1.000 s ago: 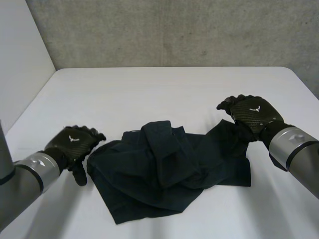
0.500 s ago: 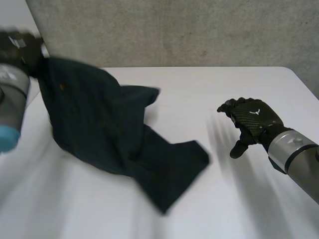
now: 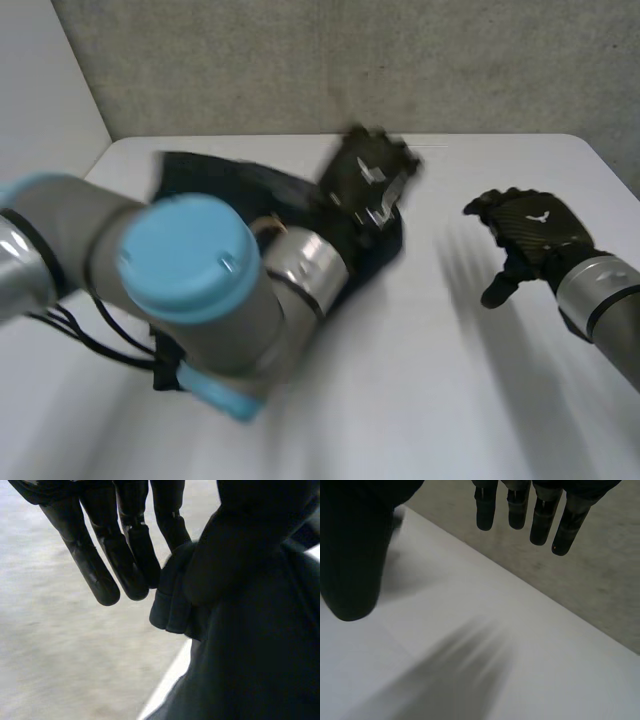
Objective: Fold the shorts.
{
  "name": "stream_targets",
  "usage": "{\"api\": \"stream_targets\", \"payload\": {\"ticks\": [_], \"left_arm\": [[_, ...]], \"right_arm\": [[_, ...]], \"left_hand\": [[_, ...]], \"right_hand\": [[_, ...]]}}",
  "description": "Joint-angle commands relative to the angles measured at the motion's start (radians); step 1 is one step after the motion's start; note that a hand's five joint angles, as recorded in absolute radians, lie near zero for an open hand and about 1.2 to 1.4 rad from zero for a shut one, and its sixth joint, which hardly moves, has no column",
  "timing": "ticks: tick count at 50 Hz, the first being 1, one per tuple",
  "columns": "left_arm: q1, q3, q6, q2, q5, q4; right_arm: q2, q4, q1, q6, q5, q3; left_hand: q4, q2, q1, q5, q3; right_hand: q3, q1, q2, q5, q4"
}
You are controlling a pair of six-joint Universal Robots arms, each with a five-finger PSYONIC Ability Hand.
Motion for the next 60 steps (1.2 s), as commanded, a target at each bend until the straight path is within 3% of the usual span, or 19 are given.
{"api": "stream_targets", "payload": {"ticks": [1, 12, 18, 24, 33, 42, 44, 46, 47, 52, 60], "left_arm": [[-0.056, -0.147, 0.01, 0.145, 0.168, -0.012], [0.204, -0.282, 0.002, 0.357, -0.004, -0.052], [0.37, -0.389, -0.004, 0.406, -0.016, -0.072], [0.441, -0.445, -0.005, 0.399, -0.016, -0.144], [0.559, -0.589, -0.005, 0.416, -0.009, -0.22], [0.668, -0.655, 0.004, 0.377, 0.008, -0.21], [0.679, -0.648, 0.002, 0.328, 0.029, -0.205], [0.682, -0.637, 0.002, 0.299, 0.048, -0.204], [0.682, -0.62, 0.001, 0.276, 0.068, -0.196], [0.677, -0.571, -0.002, 0.241, 0.086, -0.156], [0.659, -0.537, -0.007, 0.256, 0.091, -0.147]], "right_arm": [[-0.001, -0.014, -0.053, 0.0, 0.053, -0.011], [0.001, 0.001, -0.037, 0.0, -0.005, -0.011], [0.001, 0.132, 0.043, 0.005, -0.093, -0.031], [0.004, 0.176, 0.123, 0.005, -0.133, -0.058], [0.128, 0.07, 0.388, -0.023, -0.111, -0.153], [0.381, 0.079, 0.459, -0.089, 0.016, -0.337], [0.444, 0.097, 0.485, -0.099, 0.071, -0.406], [0.467, 0.113, 0.491, -0.105, 0.112, -0.445], [0.47, 0.124, 0.493, -0.106, 0.155, -0.468], [0.421, 0.142, 0.491, -0.125, 0.197, -0.445], [0.211, 0.378, 0.448, -0.378, 0.065, -0.249]], "left_hand": [[-0.795, -0.796, -0.798, -0.782, -0.795], [-0.881, -0.882, -0.883, -0.867, -0.881], [-0.869, -0.87, -0.872, -0.856, -0.869], [-0.834, -0.835, -0.836, -0.82, -0.834], [-0.781, -0.782, -0.783, -0.767, -0.781], [-0.795, -0.797, -0.798, -0.782, -0.796], [-0.798, -0.8, -0.801, -0.785, -0.799], [-0.798, -0.8, -0.801, -0.785, -0.799], [-0.798, -0.8, -0.801, -0.785, -0.799], [-0.795, -0.797, -0.798, -0.782, -0.796], [-0.816, -0.817, -0.819, -0.803, -0.816]], "right_hand": [[-0.04, -0.034, -0.049, -0.073, -0.064], [-0.04, -0.034, -0.049, -0.073, -0.064], [-0.04, -0.034, -0.049, -0.073, -0.064], [-0.04, -0.034, -0.049, -0.073, -0.064], [0.044, 0.049, 0.034, 0.011, 0.02], [0.047, 0.052, 0.037, 0.014, 0.023], [0.28, 0.286, 0.271, 0.247, 0.256], [0.778, 0.783, 0.768, 0.745, 0.754], [1.178, 1.183, 1.168, 1.145, 1.154], [1.182, 1.187, 1.172, 1.149, 1.158], [1.182, 1.187, 1.172, 1.149, 1.158]]}}
